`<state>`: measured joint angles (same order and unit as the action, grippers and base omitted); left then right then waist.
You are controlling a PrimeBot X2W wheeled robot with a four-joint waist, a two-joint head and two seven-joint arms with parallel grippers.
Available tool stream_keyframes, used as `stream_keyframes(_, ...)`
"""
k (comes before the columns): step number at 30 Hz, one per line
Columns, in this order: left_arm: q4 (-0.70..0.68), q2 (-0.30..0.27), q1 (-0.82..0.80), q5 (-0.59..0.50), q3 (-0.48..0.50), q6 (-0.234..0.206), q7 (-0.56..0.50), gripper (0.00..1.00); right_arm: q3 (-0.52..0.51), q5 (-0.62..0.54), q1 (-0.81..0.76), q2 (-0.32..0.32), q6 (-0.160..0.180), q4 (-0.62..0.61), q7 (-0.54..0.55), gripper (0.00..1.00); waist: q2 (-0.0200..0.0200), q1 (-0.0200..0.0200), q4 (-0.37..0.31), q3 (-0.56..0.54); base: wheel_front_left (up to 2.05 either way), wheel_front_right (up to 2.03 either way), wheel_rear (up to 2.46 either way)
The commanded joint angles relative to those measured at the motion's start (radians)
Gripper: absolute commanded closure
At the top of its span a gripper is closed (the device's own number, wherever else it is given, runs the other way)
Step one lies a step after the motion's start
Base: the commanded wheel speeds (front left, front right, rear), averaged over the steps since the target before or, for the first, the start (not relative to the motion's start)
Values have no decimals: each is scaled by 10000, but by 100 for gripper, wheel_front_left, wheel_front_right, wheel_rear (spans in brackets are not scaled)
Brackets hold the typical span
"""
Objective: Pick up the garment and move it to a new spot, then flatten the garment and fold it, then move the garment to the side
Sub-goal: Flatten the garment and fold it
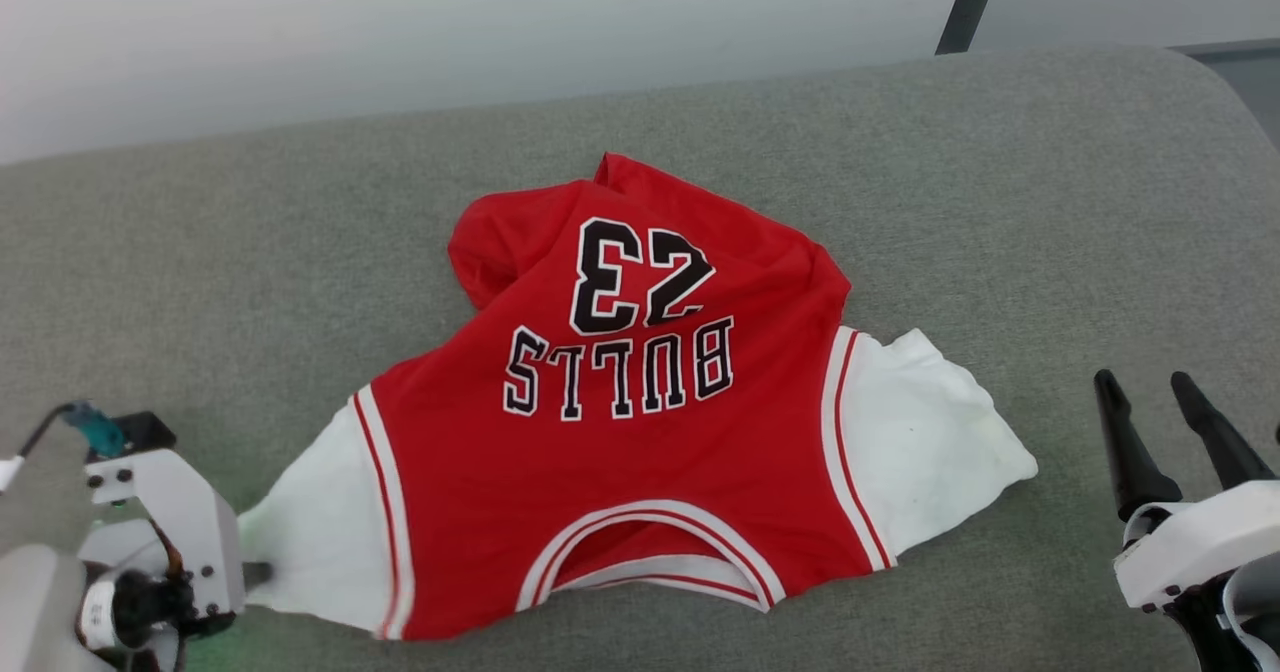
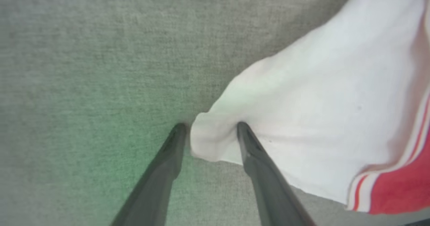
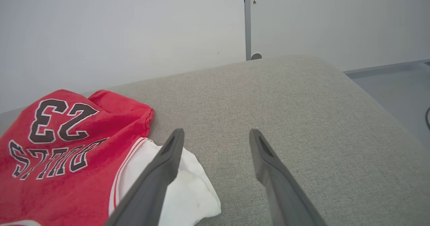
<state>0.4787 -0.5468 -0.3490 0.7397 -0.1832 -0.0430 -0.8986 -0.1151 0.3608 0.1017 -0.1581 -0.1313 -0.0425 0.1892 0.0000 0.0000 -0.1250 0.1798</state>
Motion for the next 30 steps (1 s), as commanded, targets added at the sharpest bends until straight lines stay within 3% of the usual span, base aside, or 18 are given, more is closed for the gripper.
stream_keyframes(1, 436, 429, 202, -47, -297, 36, 19, 100, 78, 87, 131, -56, 10, 0, 164, 0, 0, 0, 32, 60, 0, 0, 0)
stream_keyframes(18, 992, 999, -1001, -196, -660, 540, 887, 100, 746, 595, 859, -822, 8, 1178, 4008, 0, 0, 0, 824, 592, 0, 0, 0)
stream_keyframes(30, 1310, 1268, -1518, -209, -865, 741, 1190, 100, 1026, 700, 1411, -809, 8, 2654, 5220, 0, 0, 0, 1125, 865, 0, 0, 0)
